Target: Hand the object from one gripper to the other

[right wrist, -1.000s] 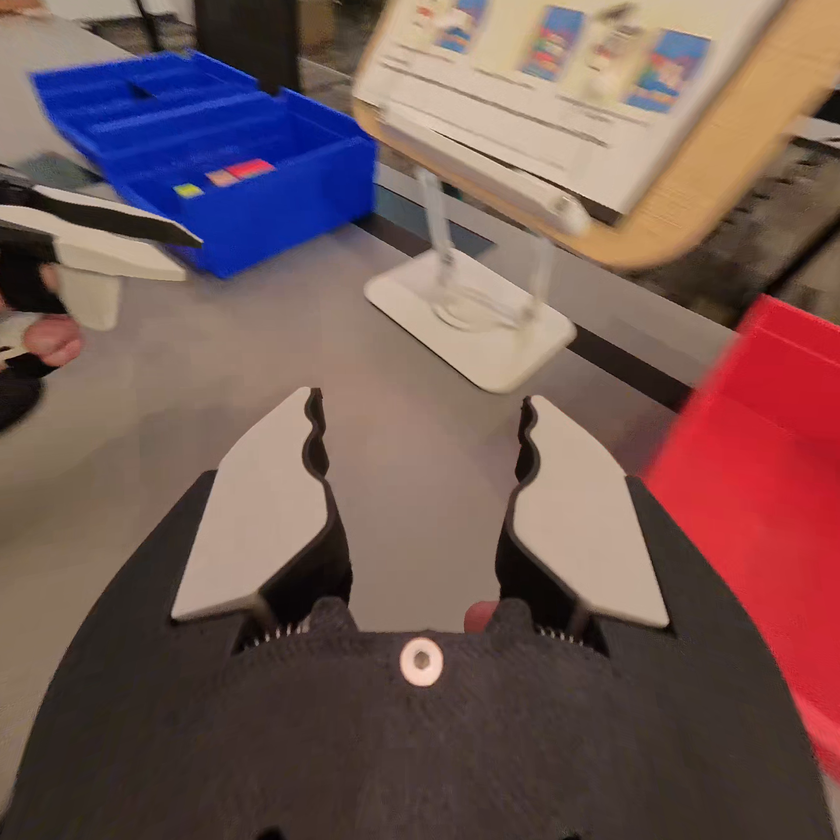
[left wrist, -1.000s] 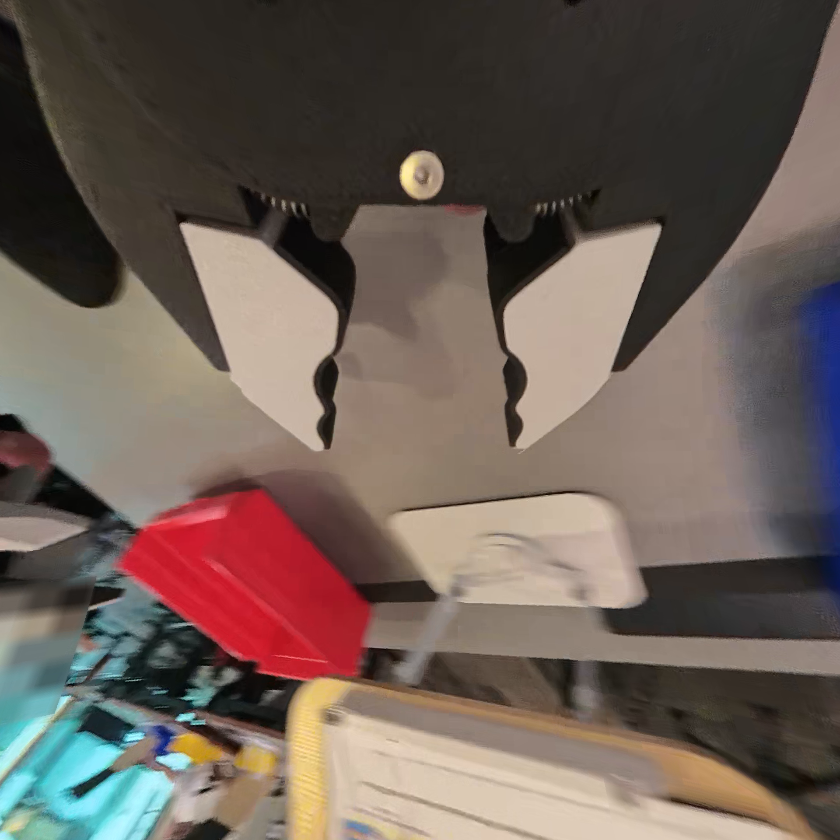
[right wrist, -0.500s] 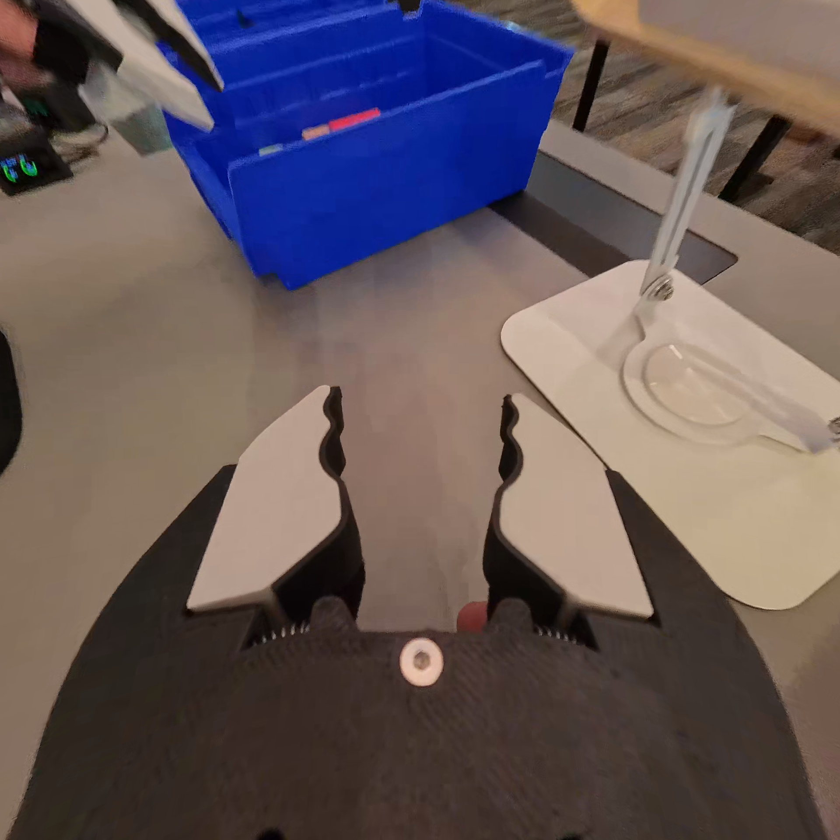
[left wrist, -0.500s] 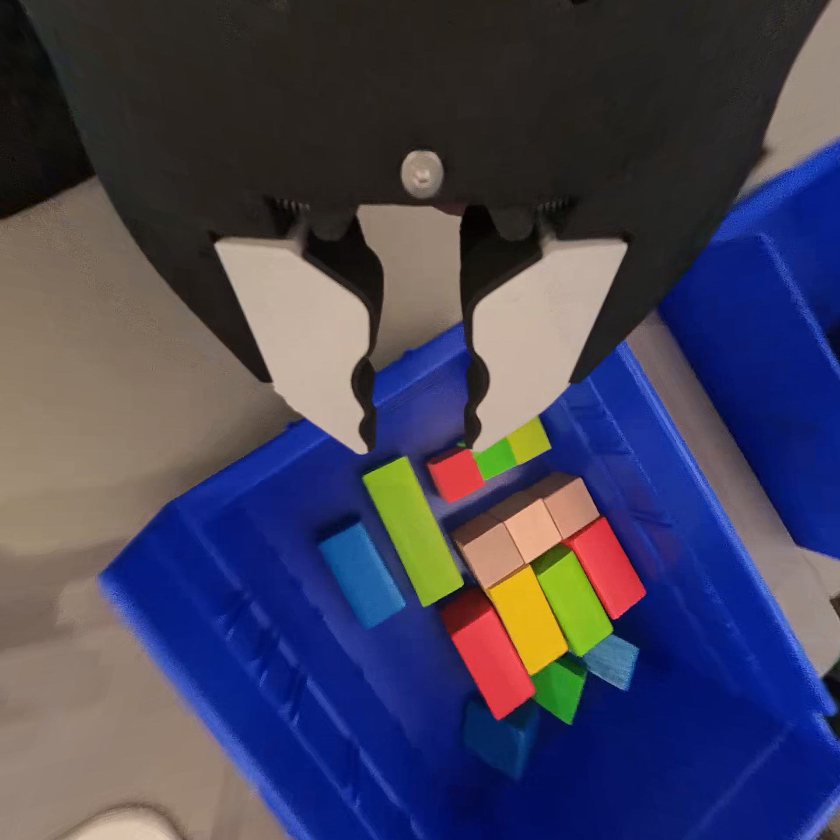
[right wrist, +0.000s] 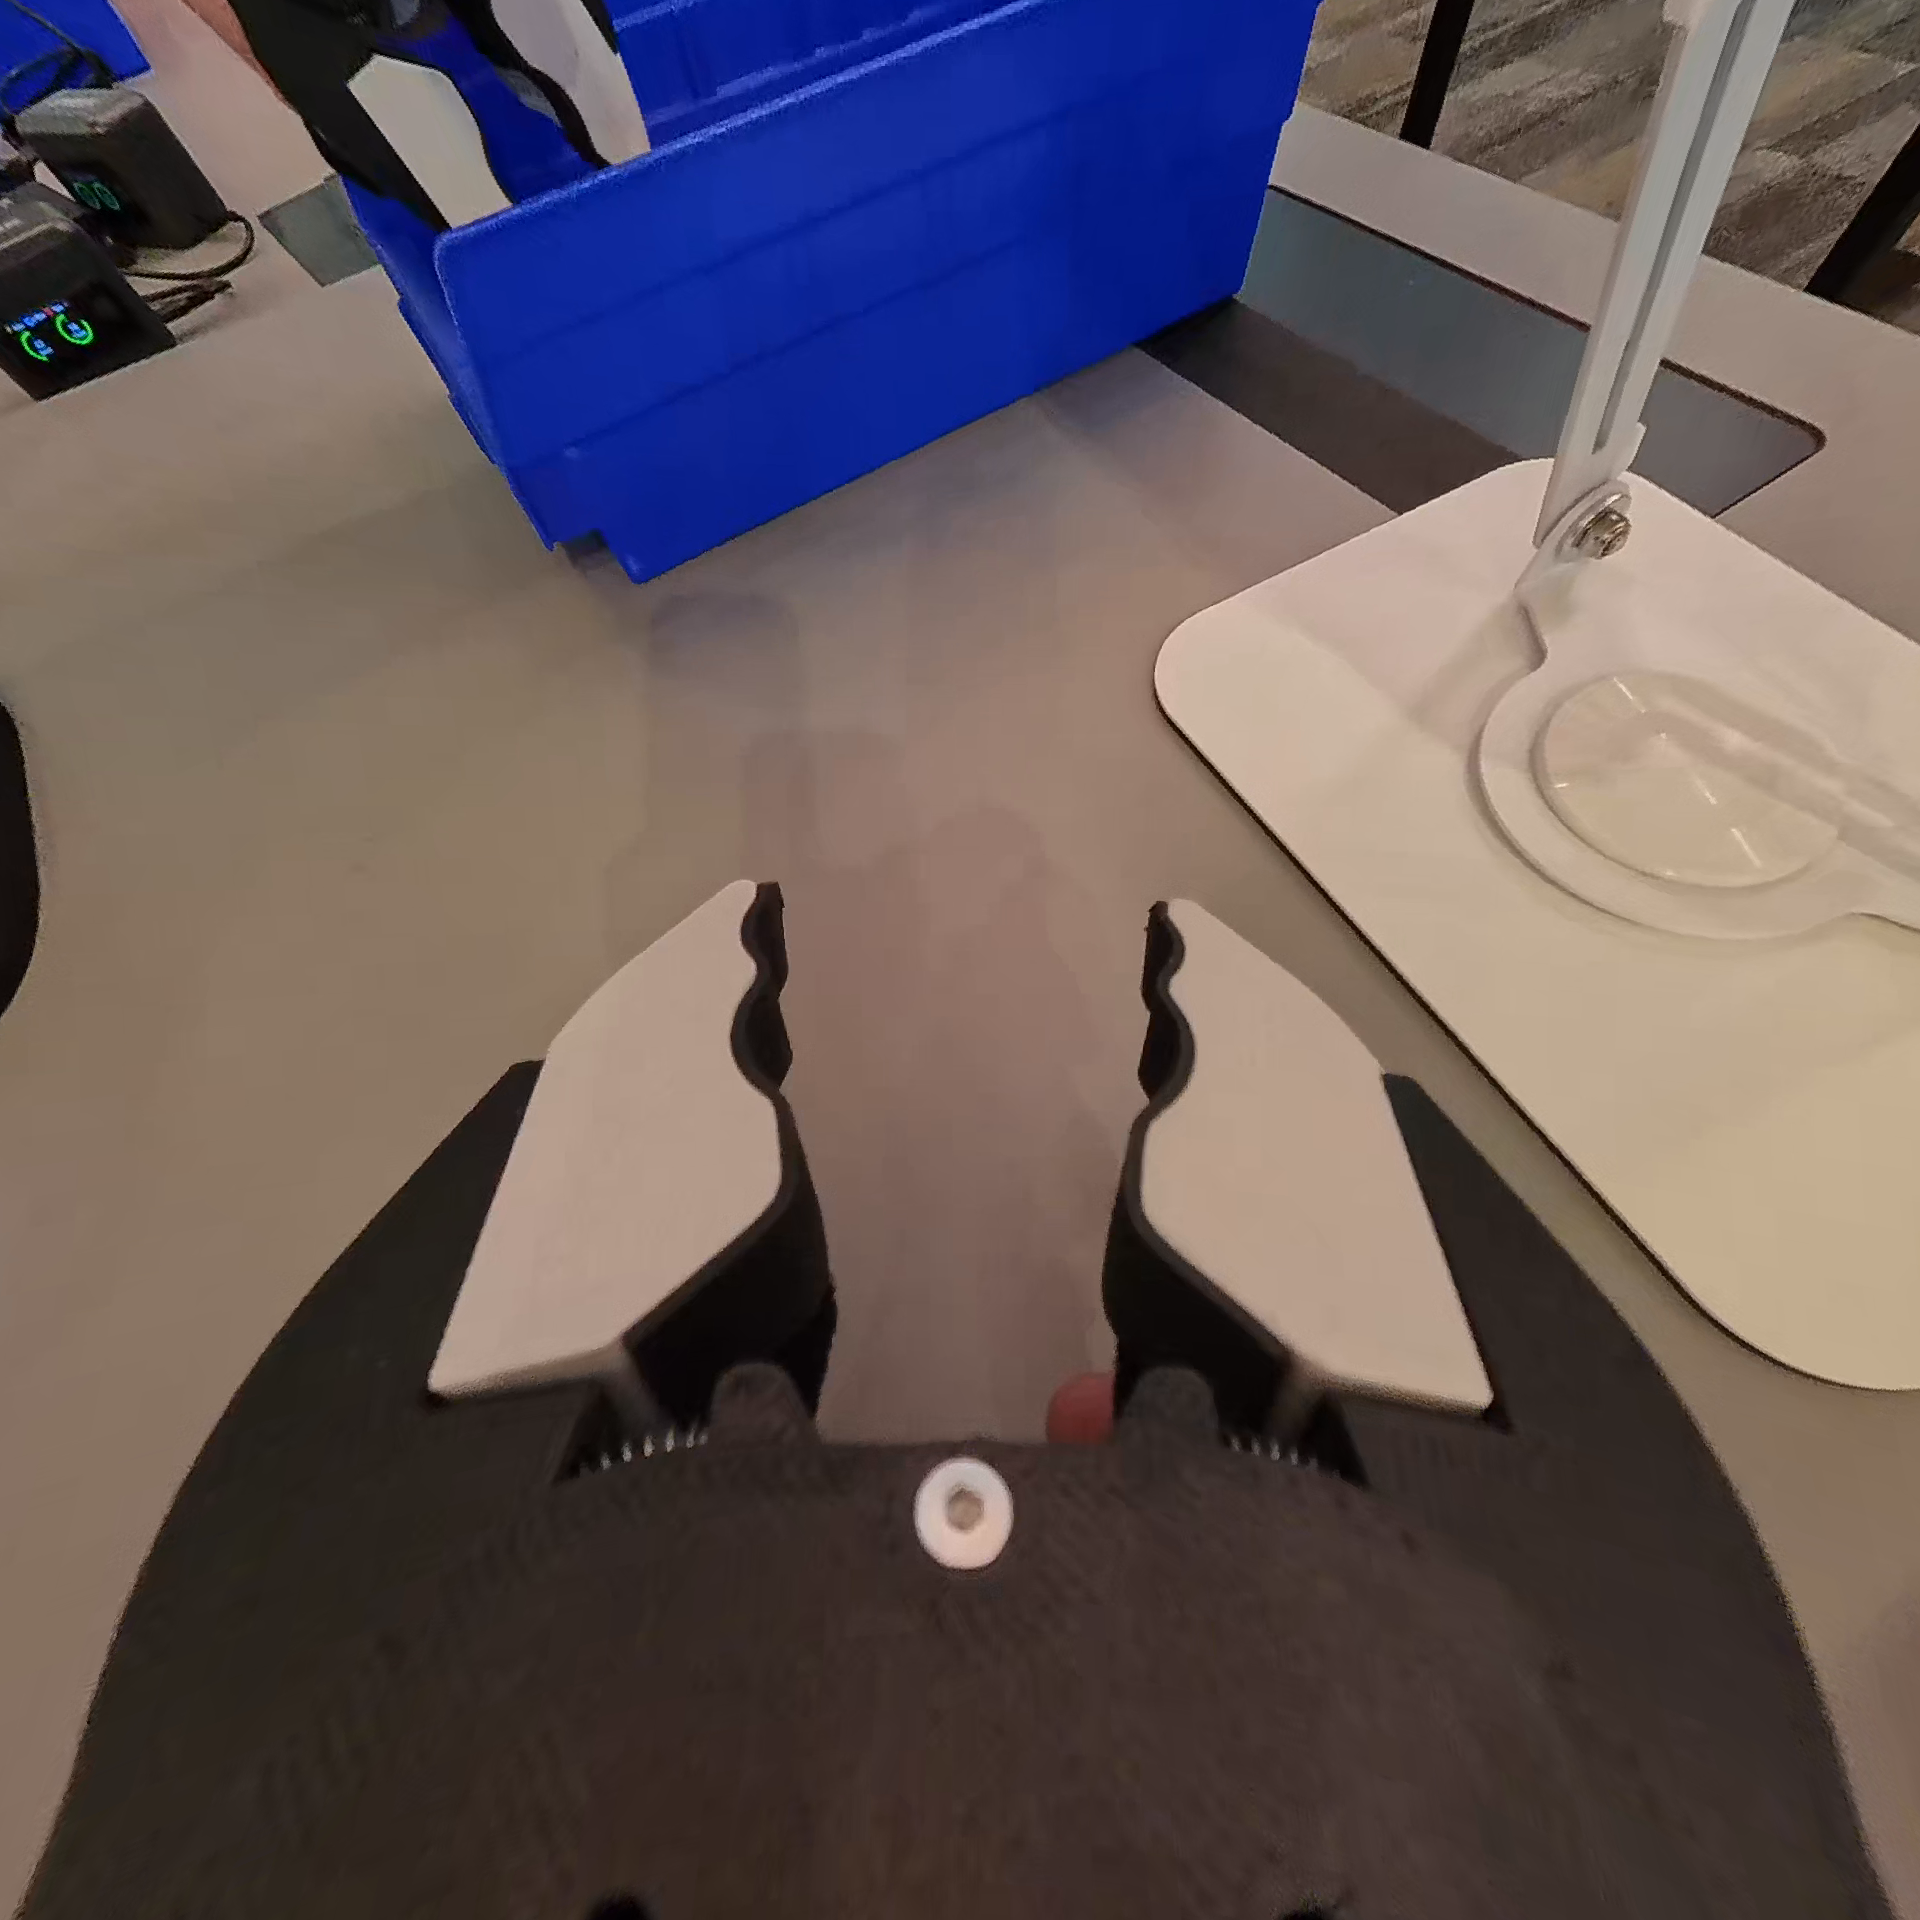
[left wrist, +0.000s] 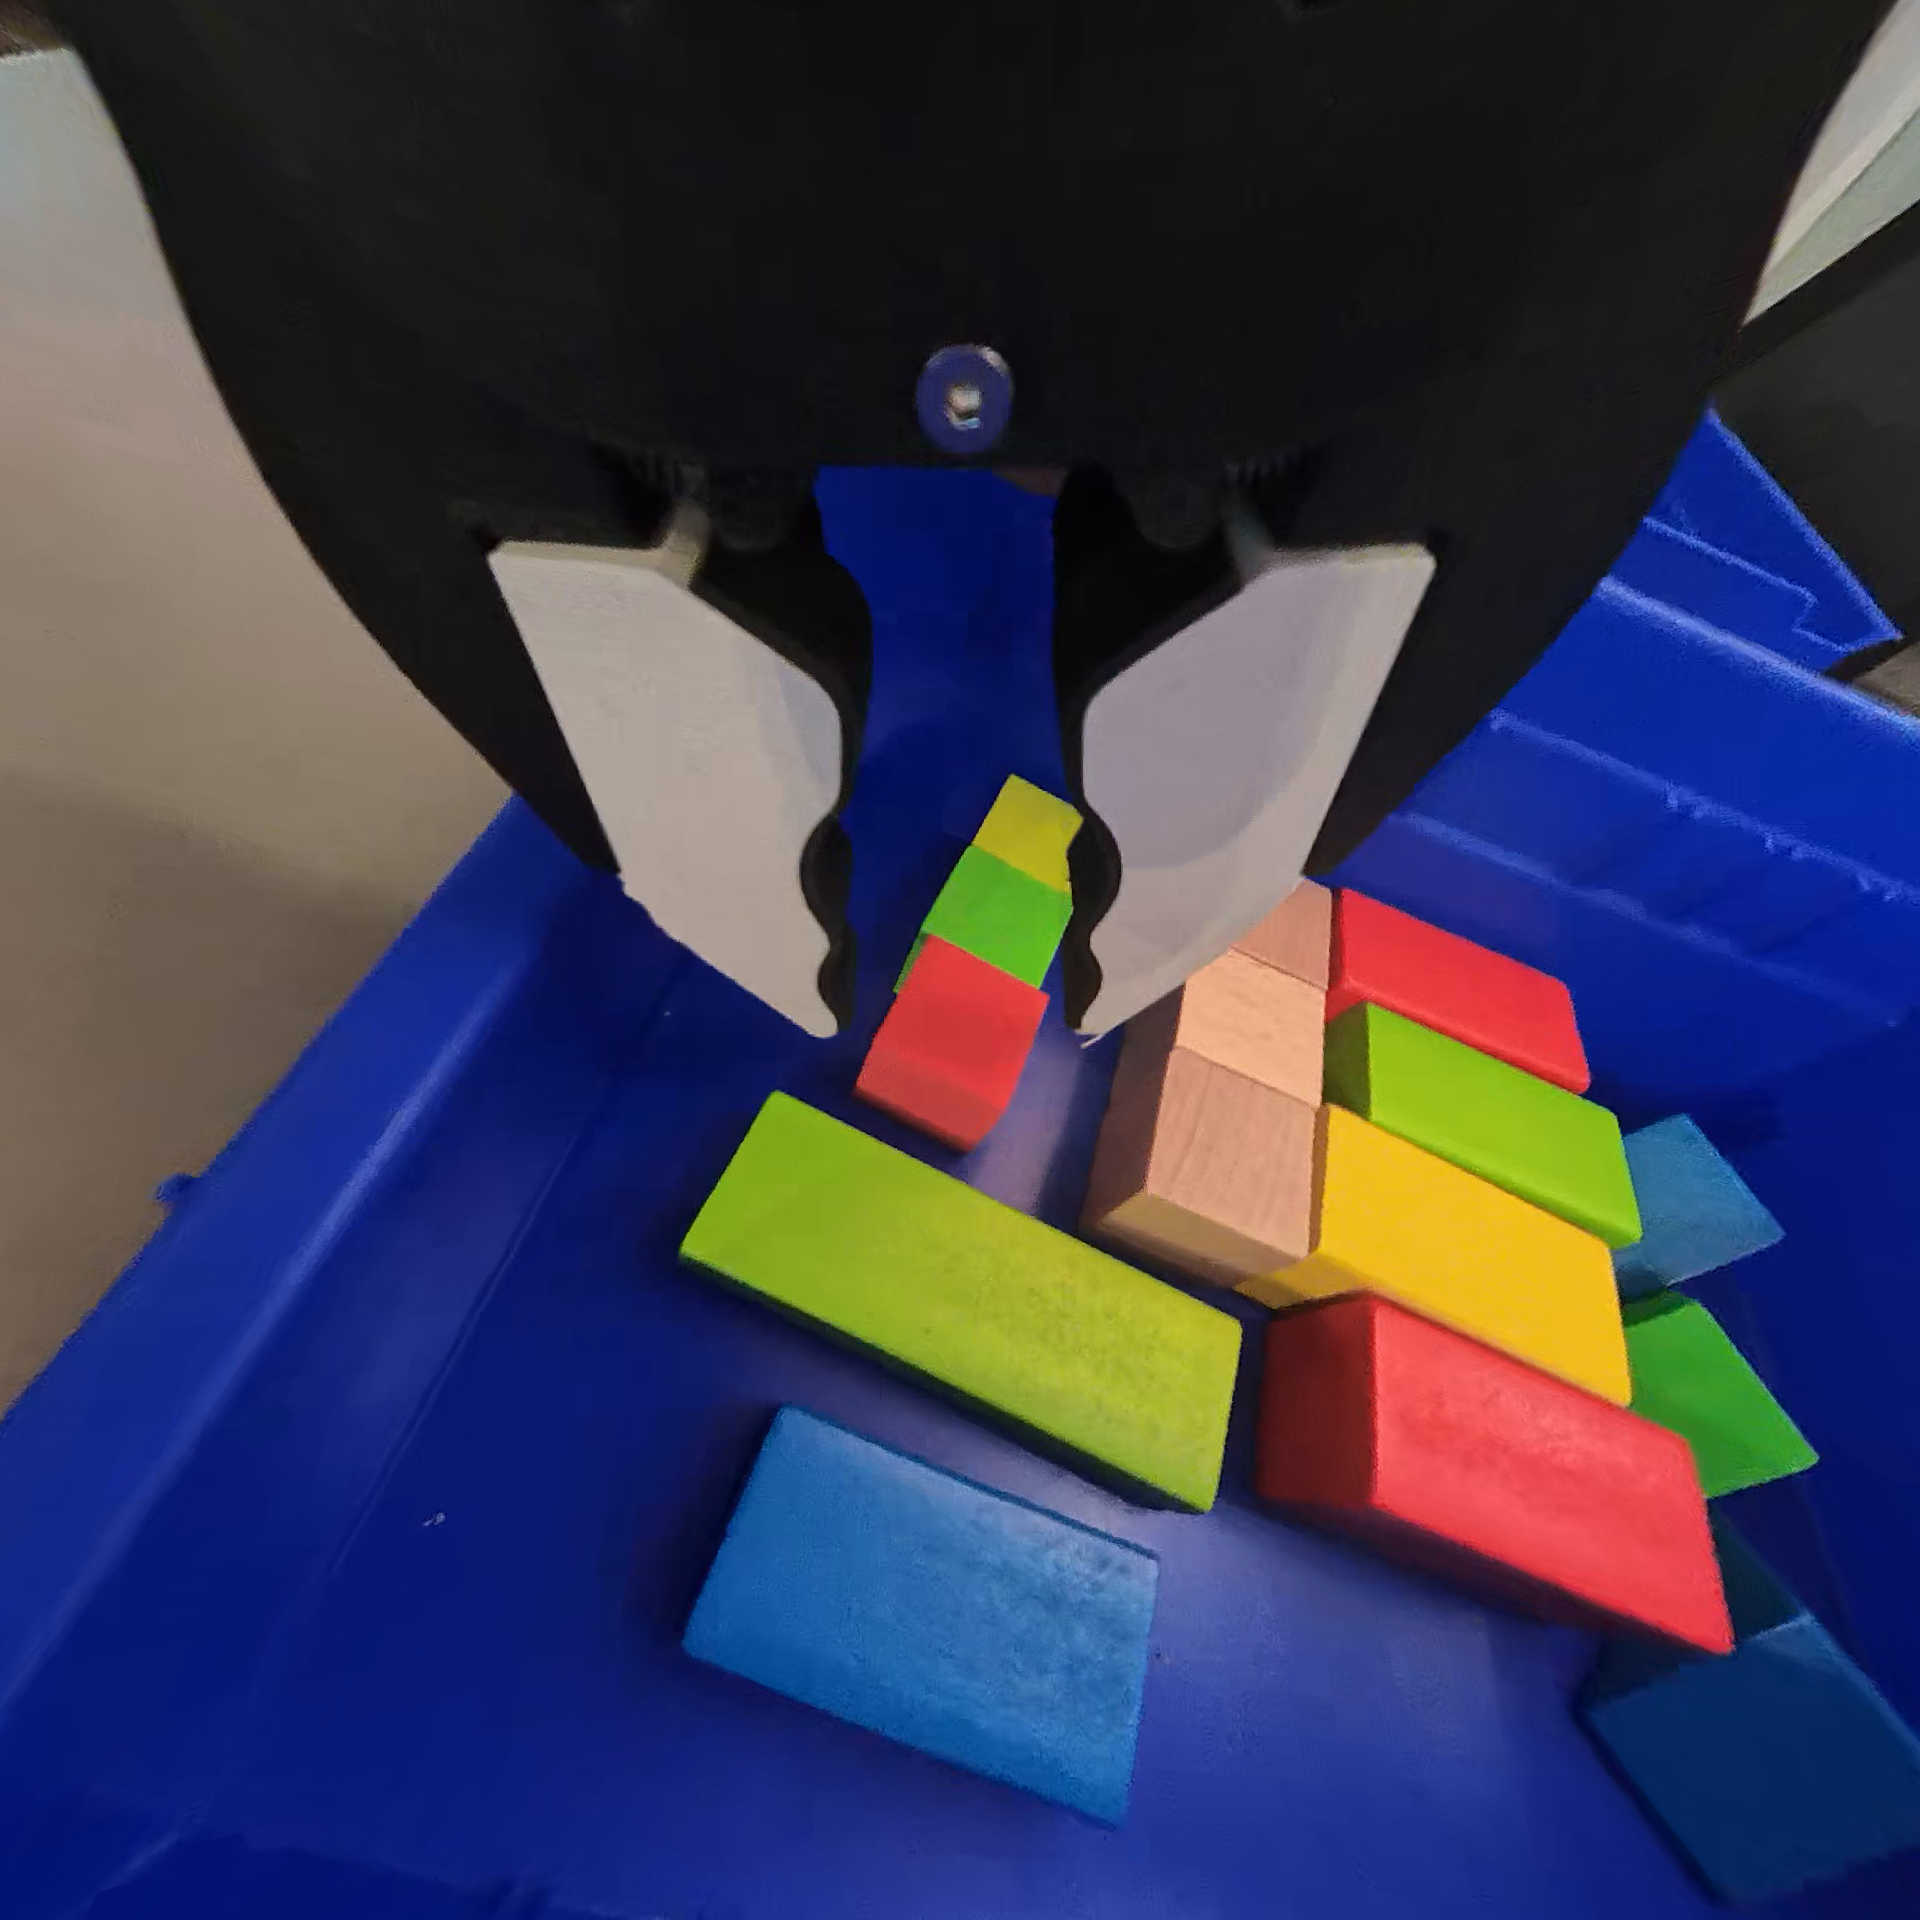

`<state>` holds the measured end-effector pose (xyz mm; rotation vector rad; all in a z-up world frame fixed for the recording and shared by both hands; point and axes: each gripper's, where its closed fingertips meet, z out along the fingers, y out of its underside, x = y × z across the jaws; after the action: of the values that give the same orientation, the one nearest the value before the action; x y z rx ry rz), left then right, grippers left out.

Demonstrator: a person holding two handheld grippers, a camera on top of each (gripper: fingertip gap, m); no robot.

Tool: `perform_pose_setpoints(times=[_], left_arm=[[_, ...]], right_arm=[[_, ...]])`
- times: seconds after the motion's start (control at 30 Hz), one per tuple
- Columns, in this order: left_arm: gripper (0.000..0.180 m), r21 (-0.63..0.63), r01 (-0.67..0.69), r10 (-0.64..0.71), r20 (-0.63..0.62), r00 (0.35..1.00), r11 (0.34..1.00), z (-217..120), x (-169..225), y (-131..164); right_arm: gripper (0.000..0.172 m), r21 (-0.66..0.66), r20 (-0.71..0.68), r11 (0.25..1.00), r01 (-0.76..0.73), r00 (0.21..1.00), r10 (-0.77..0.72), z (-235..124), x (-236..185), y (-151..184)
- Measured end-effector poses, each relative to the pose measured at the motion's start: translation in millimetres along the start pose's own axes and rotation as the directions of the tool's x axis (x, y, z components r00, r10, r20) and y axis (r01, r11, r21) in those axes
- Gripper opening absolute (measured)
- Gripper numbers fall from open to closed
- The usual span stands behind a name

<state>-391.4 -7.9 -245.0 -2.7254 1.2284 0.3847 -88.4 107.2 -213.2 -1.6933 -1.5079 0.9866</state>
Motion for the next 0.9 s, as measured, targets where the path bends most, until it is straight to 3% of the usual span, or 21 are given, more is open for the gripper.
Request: perform_pose_setpoints(times=[0.17,0.37,0.47,0.57,0.73,0.9], left_arm=[[0.031,-0.092,-0.044,0.042,-0.025,0.999,0.995,9.2,-0.8,7.0],[0.029,-0.104,-0.025,0.023,-0.016,1.000,0.994,8.0,1.2,5.3],[0.029,-0.015,0.044,-0.044,0.029,0.999,0.999,-8.4,-1.1,-1.9],[0.028,0.183,0.115,-0.134,0.096,0.986,0.976,-53.2,0.5,-27.7],[0.028,0.607,0.112,-0.187,0.062,0.980,0.787,-139.9,50.9,-113.8],[0.028,0.810,0.084,-0.108,-0.025,0.994,0.581,-179.7,118.0,-188.9]], right_arm=[[0.064,-0.004,0.011,1.000,0.017,1.000,-0.017,1.5,-4.2,-0.1],[0.064,0.002,0.030,0.998,0.065,0.997,-0.065,1.1,-13.2,-3.9],[0.062,0.043,0.046,0.993,0.108,0.993,-0.110,-5.7,-21.6,-14.6],[0.059,0.133,0.098,0.974,0.186,0.975,-0.199,-17.6,-44.3,-34.5],[0.054,0.330,0.117,0.881,0.338,0.912,-0.394,-40.0,-94.9,-70.0],[0.049,0.452,0.116,0.815,0.363,0.882,-0.457,-57.6,-123.2,-88.5]])
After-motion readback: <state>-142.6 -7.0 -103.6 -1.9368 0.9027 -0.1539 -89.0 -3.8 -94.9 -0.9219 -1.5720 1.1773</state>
